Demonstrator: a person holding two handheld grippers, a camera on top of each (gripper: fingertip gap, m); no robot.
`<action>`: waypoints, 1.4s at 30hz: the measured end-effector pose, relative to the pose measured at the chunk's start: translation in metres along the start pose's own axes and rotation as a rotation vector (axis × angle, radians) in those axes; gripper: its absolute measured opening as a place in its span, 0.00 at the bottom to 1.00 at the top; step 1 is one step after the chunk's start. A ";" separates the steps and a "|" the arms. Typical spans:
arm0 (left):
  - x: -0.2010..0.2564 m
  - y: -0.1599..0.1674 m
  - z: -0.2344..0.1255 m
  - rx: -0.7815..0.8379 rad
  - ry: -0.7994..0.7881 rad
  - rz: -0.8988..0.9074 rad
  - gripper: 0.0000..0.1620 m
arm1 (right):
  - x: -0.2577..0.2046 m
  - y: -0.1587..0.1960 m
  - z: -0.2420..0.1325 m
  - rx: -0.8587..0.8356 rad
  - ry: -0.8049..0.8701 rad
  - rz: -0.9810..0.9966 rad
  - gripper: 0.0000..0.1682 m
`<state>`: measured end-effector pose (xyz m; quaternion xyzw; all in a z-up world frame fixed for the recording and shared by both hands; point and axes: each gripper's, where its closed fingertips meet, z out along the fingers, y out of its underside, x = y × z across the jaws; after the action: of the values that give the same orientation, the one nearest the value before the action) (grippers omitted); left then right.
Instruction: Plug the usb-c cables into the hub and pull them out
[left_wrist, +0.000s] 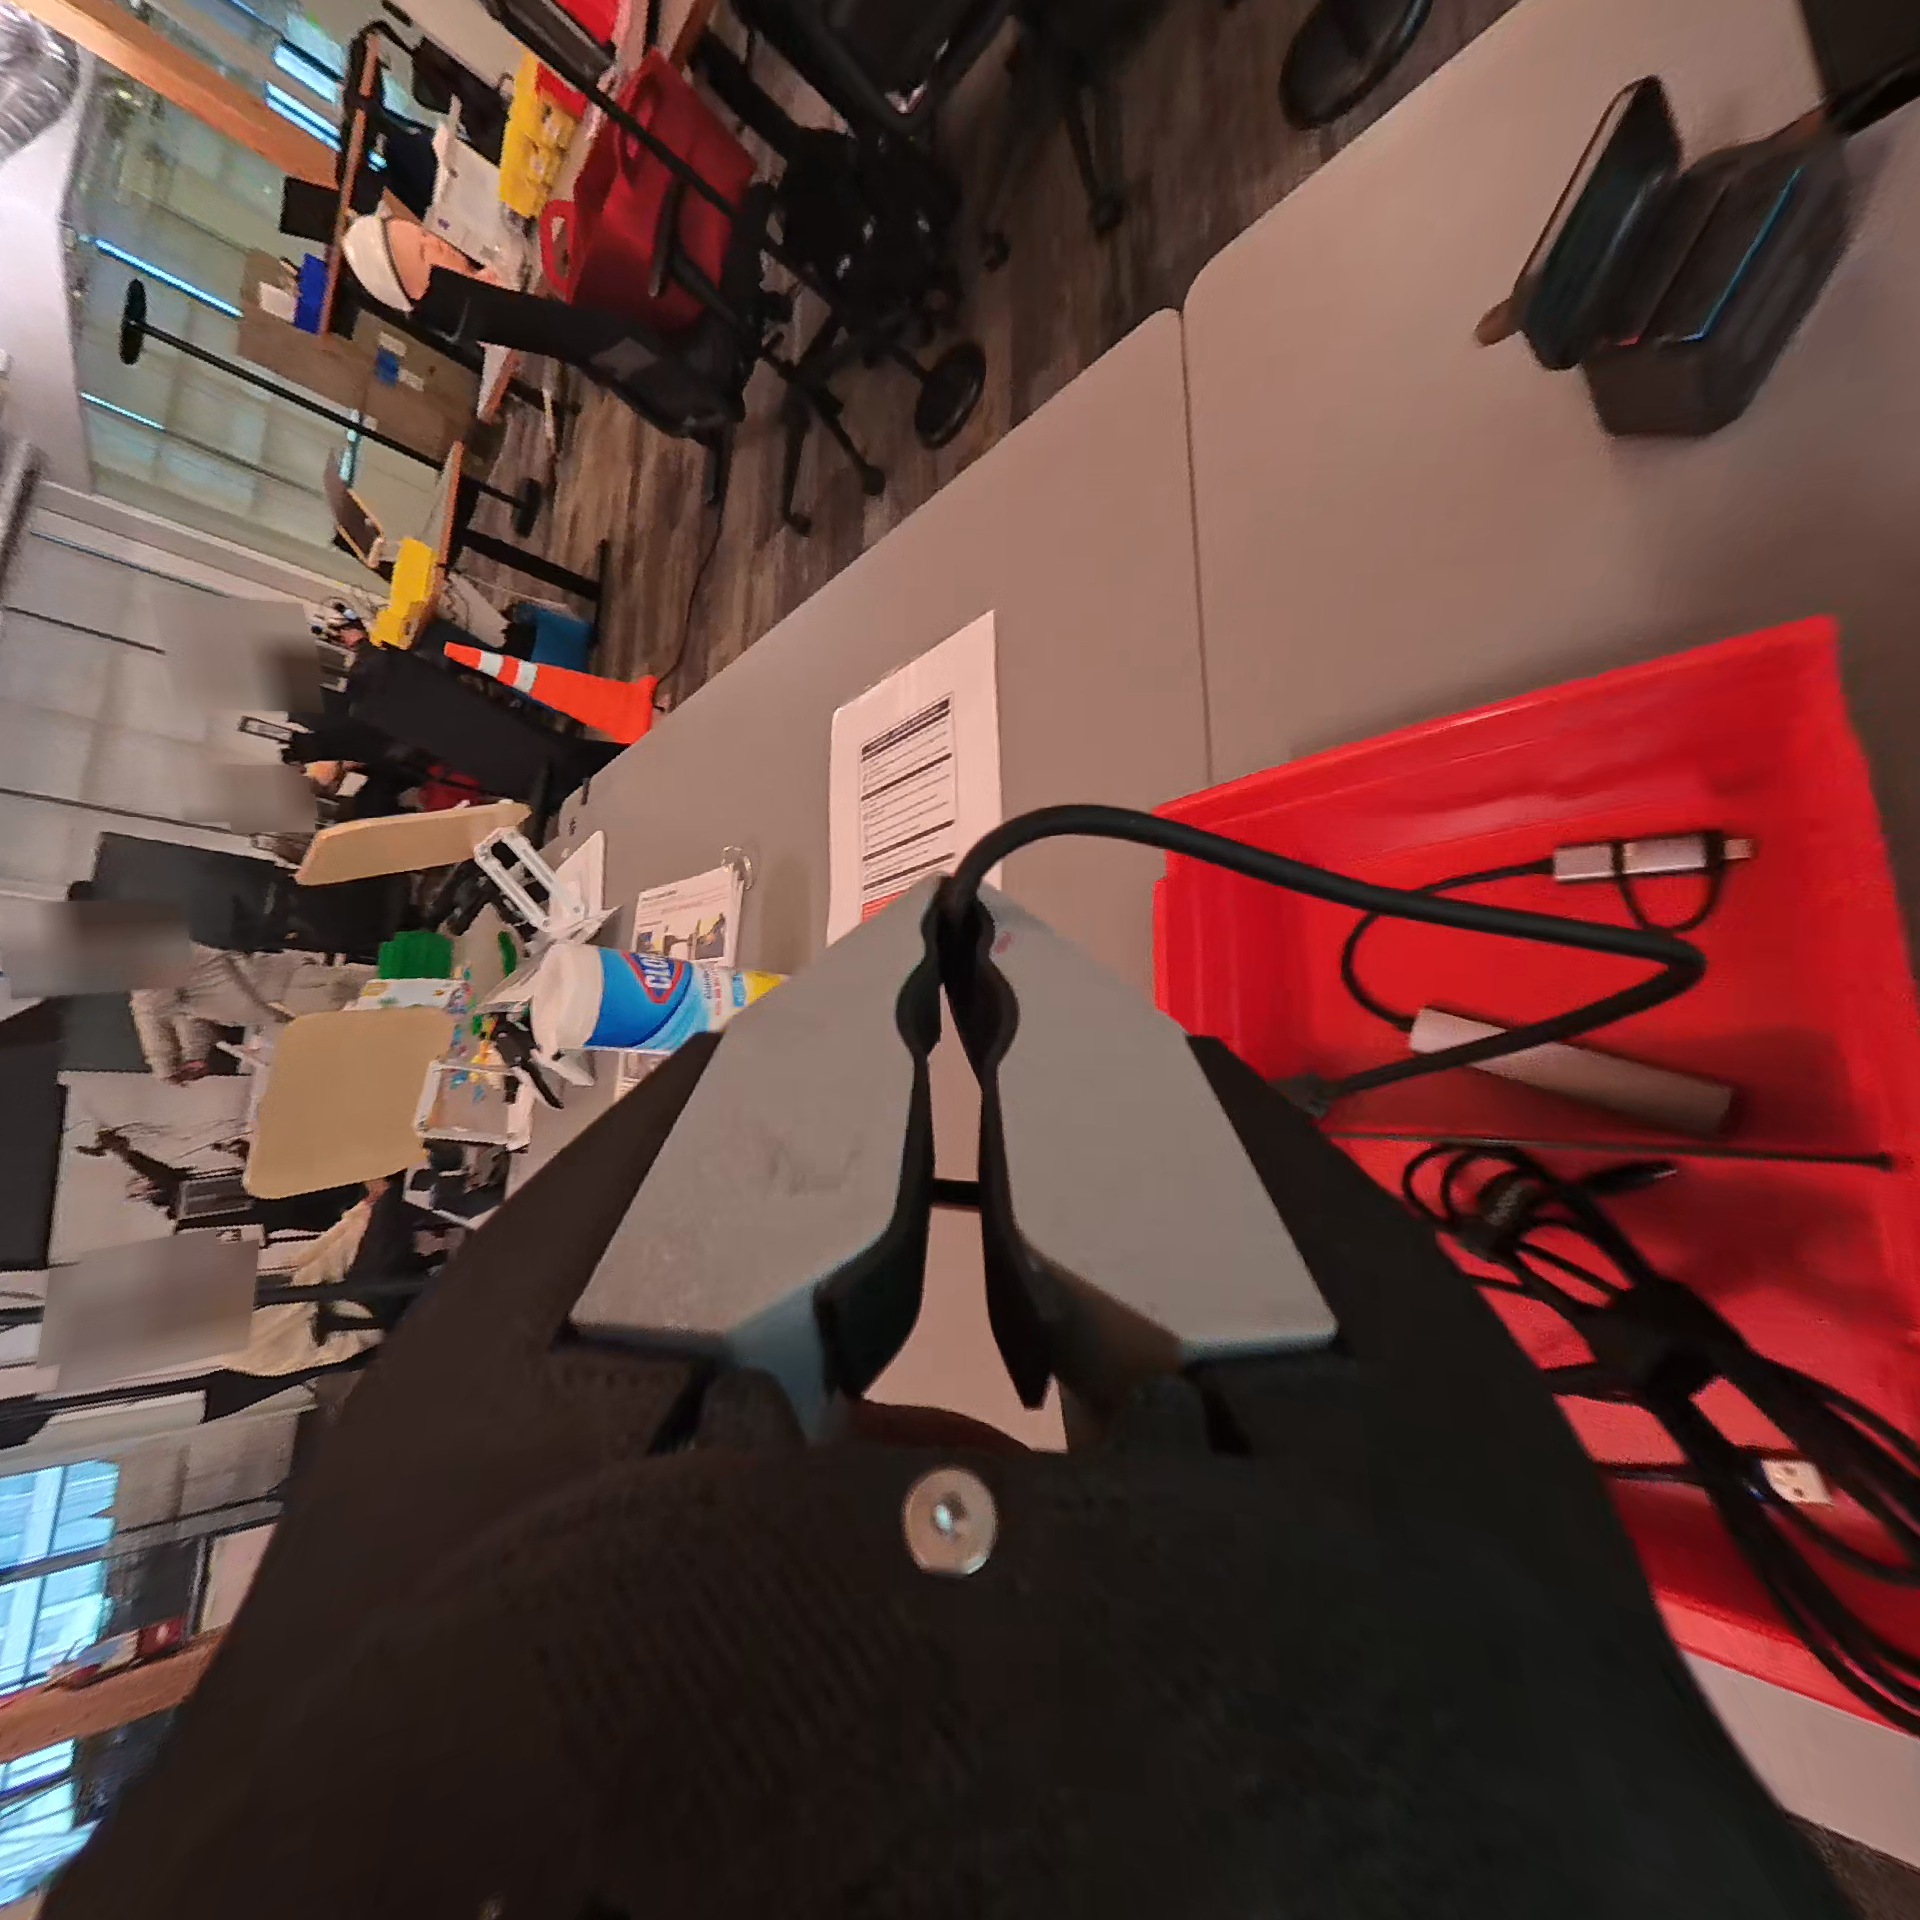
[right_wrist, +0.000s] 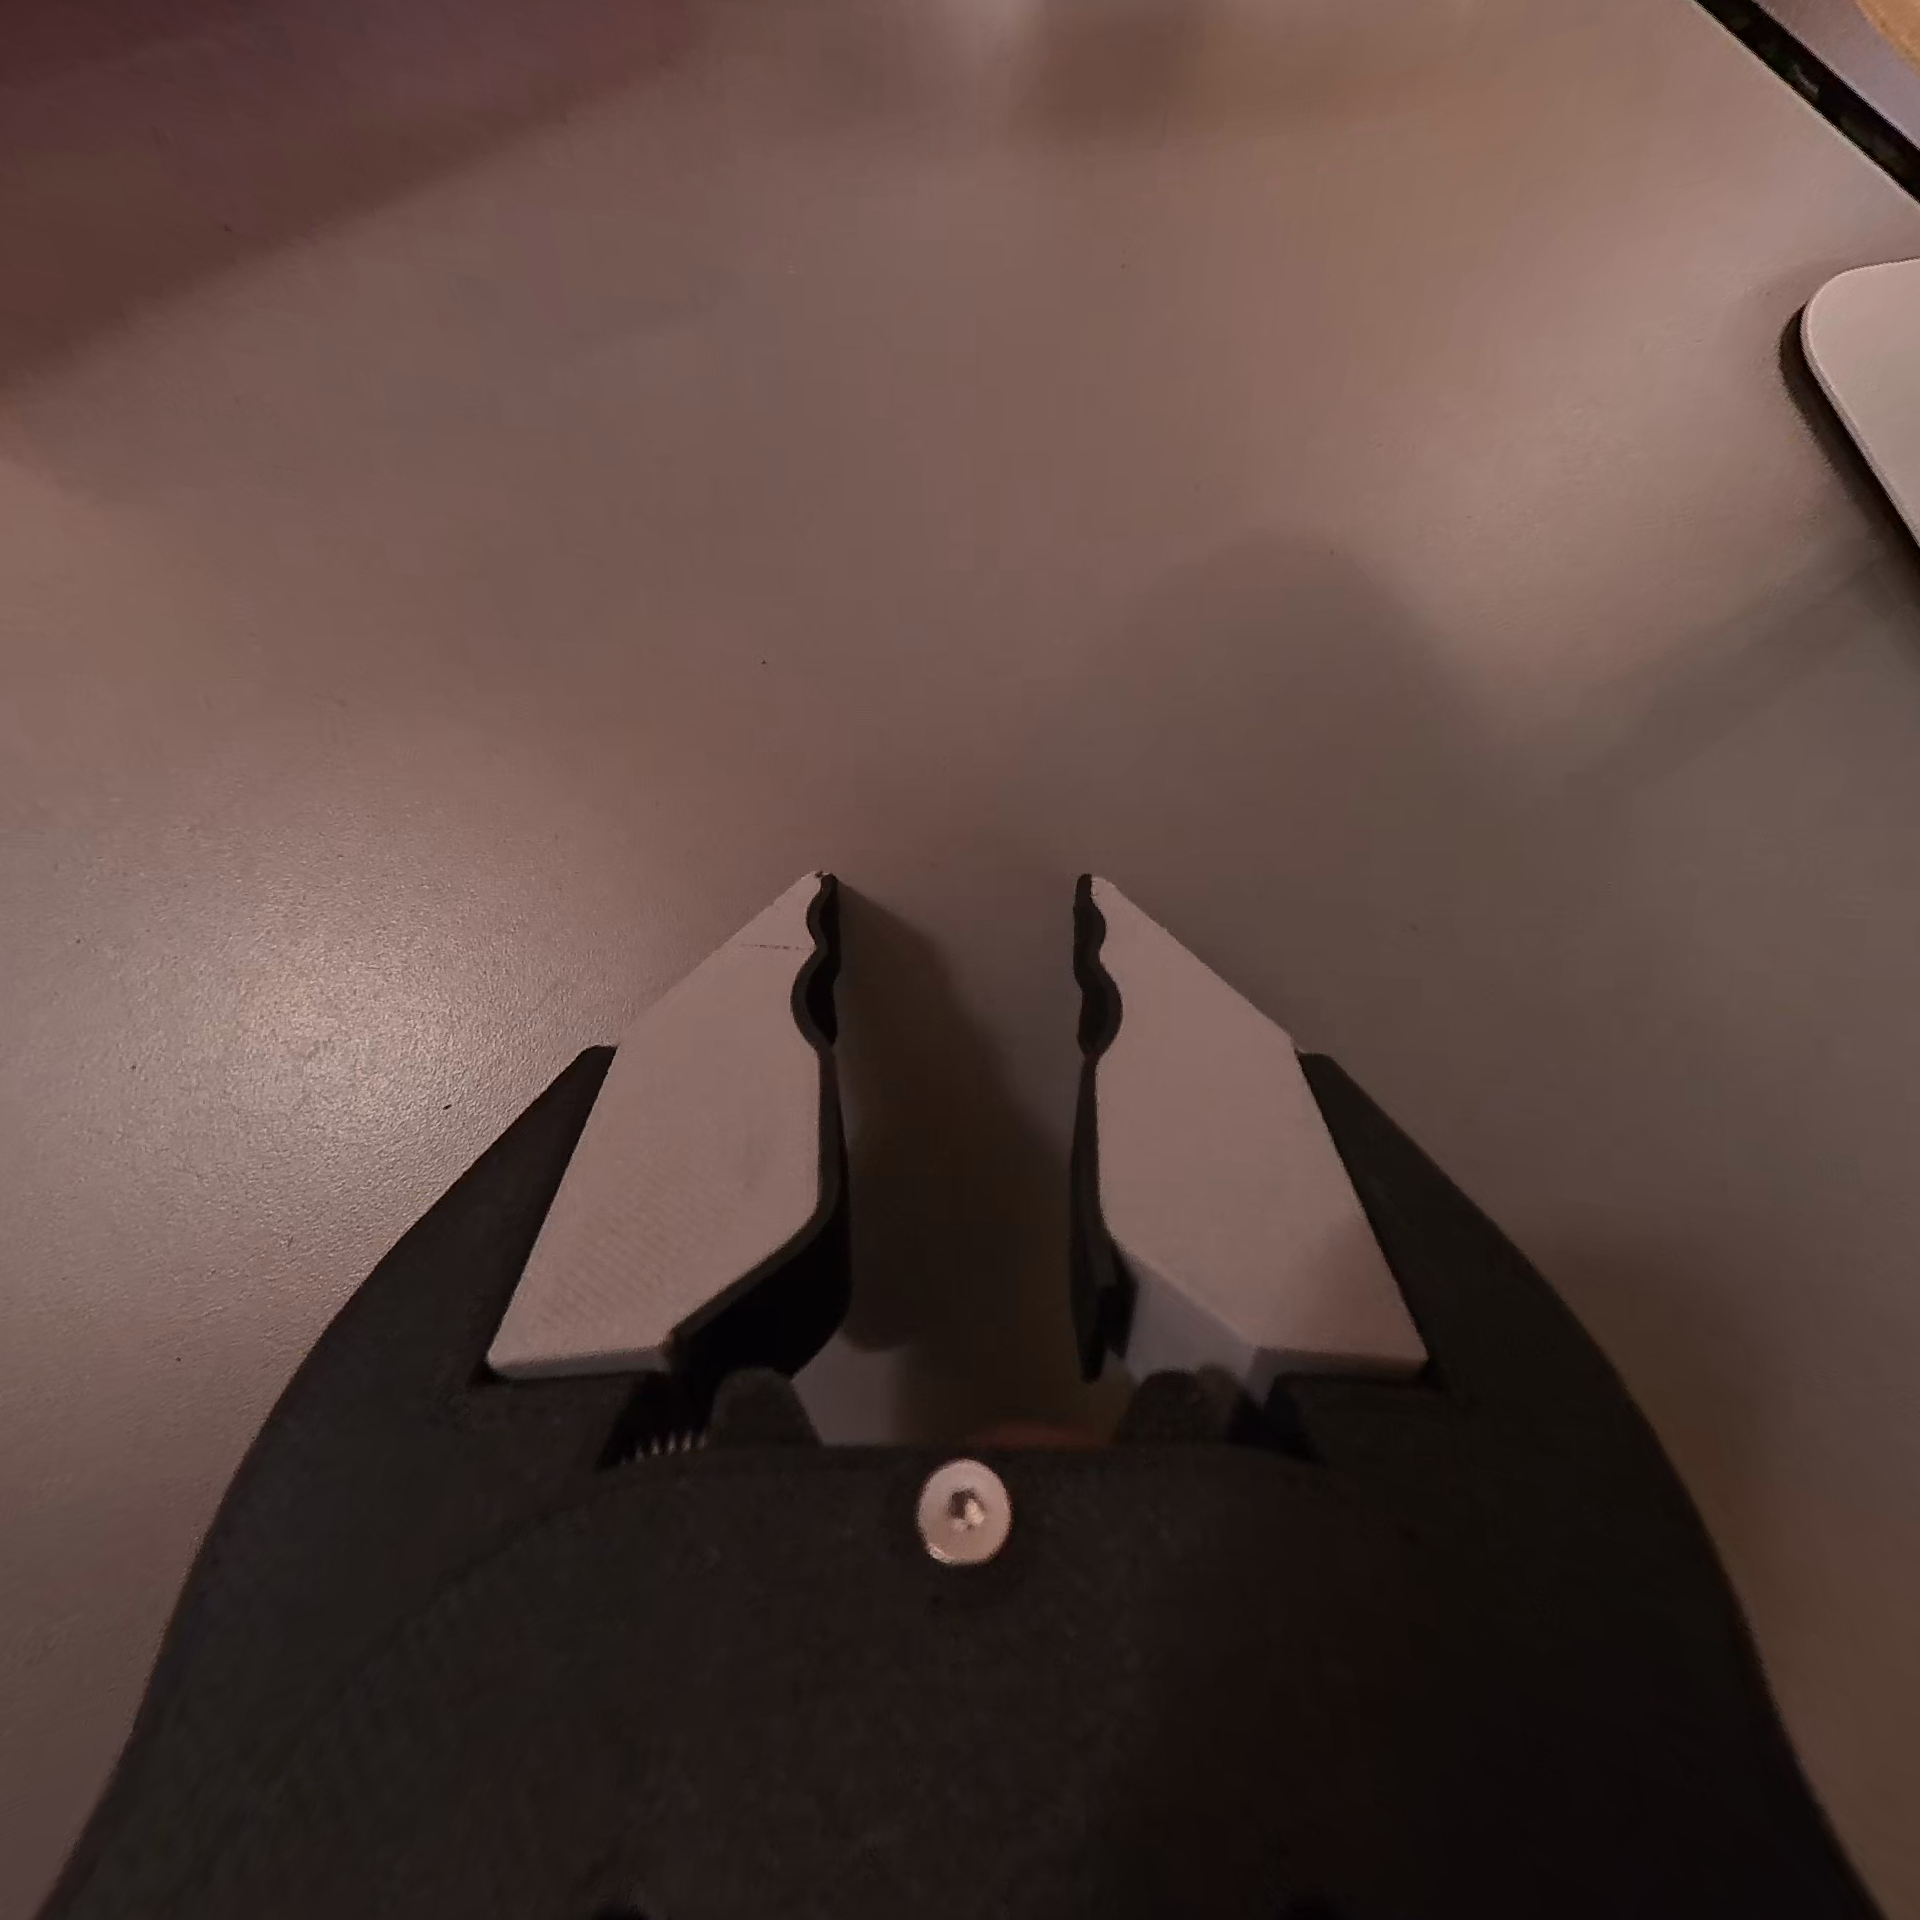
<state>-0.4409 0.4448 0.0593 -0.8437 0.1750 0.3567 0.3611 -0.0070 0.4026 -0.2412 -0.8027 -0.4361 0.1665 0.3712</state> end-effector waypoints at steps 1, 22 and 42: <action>-0.004 0.000 -0.002 0.013 -0.017 -0.001 0.00 | 0.000 0.000 0.000 0.000 -0.002 0.002 0.25; -0.190 -0.213 -0.322 0.632 -0.521 -0.063 0.00 | 0.001 0.000 0.000 -0.003 -0.011 0.025 0.26; 0.272 -0.134 -0.130 0.135 0.437 0.744 0.19 | 0.068 -0.025 -0.069 0.284 0.140 0.272 0.27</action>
<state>-0.1194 0.4299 -0.0110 -0.7533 0.5624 0.2633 0.2166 0.0577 0.4363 -0.1722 -0.8034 -0.2691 0.2185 0.4842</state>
